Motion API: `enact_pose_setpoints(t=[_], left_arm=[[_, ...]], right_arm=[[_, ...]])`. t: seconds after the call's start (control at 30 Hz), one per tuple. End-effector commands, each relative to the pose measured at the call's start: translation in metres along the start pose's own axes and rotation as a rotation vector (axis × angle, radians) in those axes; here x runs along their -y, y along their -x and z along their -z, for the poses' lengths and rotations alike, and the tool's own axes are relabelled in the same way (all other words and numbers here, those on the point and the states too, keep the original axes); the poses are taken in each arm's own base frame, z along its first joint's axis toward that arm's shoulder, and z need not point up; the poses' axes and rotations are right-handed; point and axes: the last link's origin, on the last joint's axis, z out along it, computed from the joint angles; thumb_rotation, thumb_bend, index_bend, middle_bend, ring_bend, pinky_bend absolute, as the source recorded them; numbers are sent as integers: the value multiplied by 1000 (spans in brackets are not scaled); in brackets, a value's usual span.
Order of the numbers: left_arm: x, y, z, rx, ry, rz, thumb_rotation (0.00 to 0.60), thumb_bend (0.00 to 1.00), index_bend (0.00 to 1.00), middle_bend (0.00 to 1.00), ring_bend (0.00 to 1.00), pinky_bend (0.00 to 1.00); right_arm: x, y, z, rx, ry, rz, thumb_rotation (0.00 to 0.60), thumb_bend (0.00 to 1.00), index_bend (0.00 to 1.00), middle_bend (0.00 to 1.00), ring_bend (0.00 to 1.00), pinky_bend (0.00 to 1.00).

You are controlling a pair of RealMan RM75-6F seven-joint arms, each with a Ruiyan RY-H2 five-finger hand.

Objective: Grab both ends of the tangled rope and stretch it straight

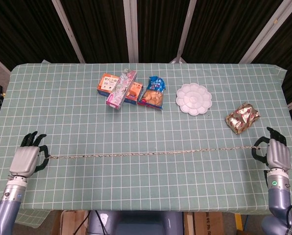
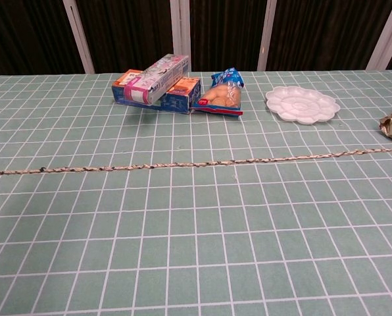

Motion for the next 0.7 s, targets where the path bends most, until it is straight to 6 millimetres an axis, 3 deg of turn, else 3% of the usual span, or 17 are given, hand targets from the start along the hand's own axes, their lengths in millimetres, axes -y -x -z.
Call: enact_pose_setpoints(t=[0.03,0.13,0.3,0.37,0.7], left_arm=[[-2,3,-2,4,0,-11,600,525,635,135,0,0],[-3,4,-3,9,-6,-21,600,515,581,110,0,0],[3,3,0,20,-29,-77,600,439,470,48,0,0],[5,2,0,27,-38,-82,600,393,426,34,0,0],[22,-21,16,46,-108,-21,600,181,277,0,0,0]], right_arm=[[-2,3,0,17,2,36,600,456,626,119,0,0],[-2,6,1,35,3,63,600,457,505,88,0,0],[-6,9,3,89,18,124,600,457,120,0,0,0],[-8,9,4,106,29,141,600,457,29,0,0,0],[-1,-1,12,112,13,136,600,445,0,0,0,0]])
